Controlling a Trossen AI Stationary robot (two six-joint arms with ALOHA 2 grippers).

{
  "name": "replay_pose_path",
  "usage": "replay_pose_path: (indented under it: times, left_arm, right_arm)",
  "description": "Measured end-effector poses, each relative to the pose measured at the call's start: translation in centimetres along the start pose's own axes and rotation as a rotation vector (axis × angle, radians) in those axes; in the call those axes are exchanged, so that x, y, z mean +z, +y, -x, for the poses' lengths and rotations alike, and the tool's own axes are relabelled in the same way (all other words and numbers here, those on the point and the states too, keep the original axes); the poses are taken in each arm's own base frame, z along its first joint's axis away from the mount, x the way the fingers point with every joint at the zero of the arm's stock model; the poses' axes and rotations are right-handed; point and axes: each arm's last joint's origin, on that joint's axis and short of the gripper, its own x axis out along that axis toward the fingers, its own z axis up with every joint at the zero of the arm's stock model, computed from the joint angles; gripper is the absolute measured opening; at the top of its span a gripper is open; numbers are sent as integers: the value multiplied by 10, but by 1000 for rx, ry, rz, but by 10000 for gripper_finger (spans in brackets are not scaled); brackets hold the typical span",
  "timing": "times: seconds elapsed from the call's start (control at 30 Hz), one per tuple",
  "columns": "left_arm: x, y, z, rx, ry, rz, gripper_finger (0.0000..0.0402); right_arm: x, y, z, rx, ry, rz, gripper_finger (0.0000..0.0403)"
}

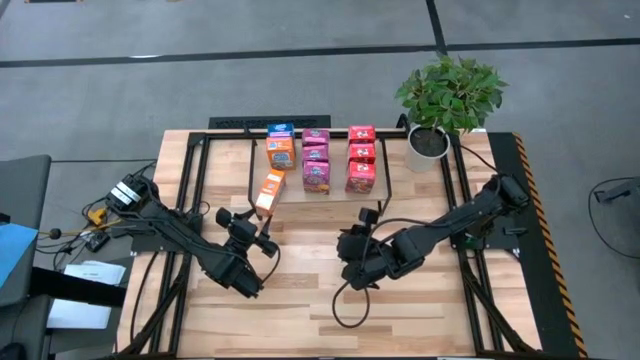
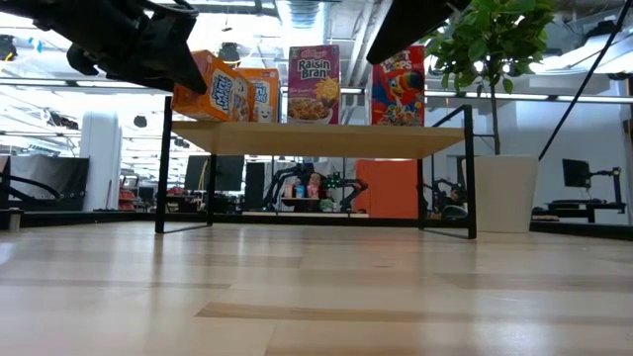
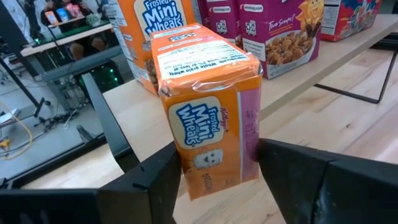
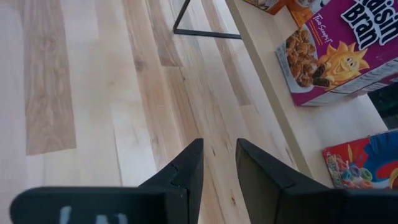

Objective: Stack cereal on shelf
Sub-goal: Put the orange cereal box on the shelf aligned with the other orange cereal box

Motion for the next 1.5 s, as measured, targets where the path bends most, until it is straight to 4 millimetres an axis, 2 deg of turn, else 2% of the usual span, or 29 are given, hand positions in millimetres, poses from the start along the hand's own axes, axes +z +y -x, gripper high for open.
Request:
replay_pose_path:
  times: [0.47,0.67,0.83,1.0,1.13,1.3,1.5]
  left_arm:
    - [-1,0,1,0,31,1,169]
    - [7,-6,11,-31,115,-38,155]
    - [24,-15,18,-71,168,-122,143]
    - [41,-15,22,-73,184,-210,136]
    - [60,-12,27,-84,316,-351,135]
    - [95,-8,31,-147,457,-557,135]
    - [140,-3,16,-284,554,-661,135]
  right_arm:
    - [-2,7,7,18,-12,-6,118]
    - [-3,8,9,20,-15,-1,118]
    - [-3,8,8,20,-15,-1,118]
    - [-3,8,9,22,-15,0,118]
    - [-4,11,12,29,-18,8,118]
    - [-5,11,12,27,-9,22,118]
    - [-7,13,15,31,-5,38,118]
